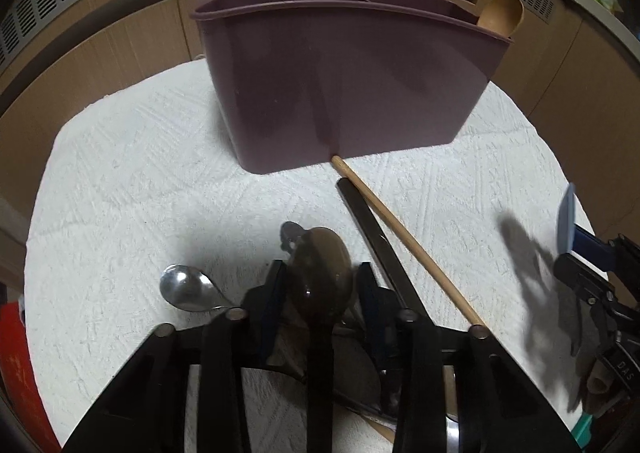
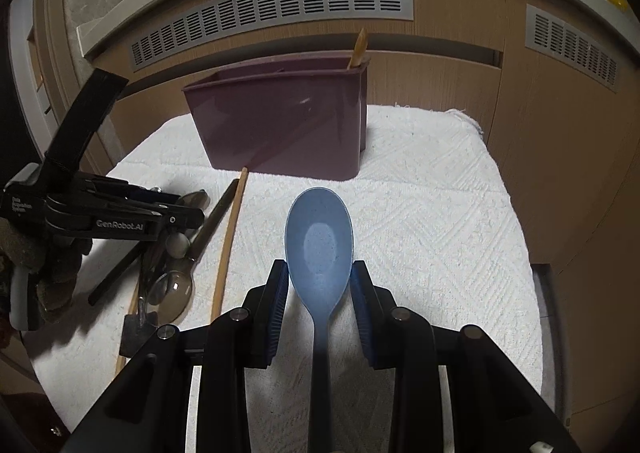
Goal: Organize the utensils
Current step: 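Close the left tool on the metal spoon handle, then lift the metal spoon with the left tool while the right lifts the blue spoon over the caddy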
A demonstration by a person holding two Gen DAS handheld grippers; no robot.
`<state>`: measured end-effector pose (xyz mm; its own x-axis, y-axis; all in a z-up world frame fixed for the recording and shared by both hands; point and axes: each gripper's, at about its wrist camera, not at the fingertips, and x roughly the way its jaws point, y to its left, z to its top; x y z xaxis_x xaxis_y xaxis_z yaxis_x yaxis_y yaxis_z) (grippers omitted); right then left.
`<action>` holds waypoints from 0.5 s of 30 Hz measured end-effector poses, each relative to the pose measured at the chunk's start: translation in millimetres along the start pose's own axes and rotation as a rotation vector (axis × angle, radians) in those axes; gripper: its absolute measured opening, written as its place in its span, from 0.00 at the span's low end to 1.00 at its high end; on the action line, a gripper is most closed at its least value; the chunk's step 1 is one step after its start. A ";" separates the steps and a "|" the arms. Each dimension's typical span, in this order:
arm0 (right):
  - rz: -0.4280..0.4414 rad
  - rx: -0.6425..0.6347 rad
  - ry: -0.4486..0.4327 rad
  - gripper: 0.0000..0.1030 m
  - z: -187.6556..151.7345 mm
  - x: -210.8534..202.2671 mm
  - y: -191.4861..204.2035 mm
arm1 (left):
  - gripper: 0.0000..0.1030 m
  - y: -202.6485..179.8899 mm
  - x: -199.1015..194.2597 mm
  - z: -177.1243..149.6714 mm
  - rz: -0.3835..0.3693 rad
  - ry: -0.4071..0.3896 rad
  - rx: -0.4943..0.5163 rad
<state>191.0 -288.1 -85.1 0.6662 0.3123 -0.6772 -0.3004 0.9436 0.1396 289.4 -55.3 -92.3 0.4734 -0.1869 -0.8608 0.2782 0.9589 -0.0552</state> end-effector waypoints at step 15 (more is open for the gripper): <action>0.046 -0.013 -0.100 0.28 31.3 -40.0 25.3 | 0.31 23.1 -120.9 -32.2 -0.149 -0.393 -0.148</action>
<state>178.1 -273.2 -31.8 0.7159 0.3657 -0.5947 -0.3409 0.9265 0.1593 211.7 -3.7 -5.7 0.7269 -0.3644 -0.5821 0.2579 0.9304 -0.2604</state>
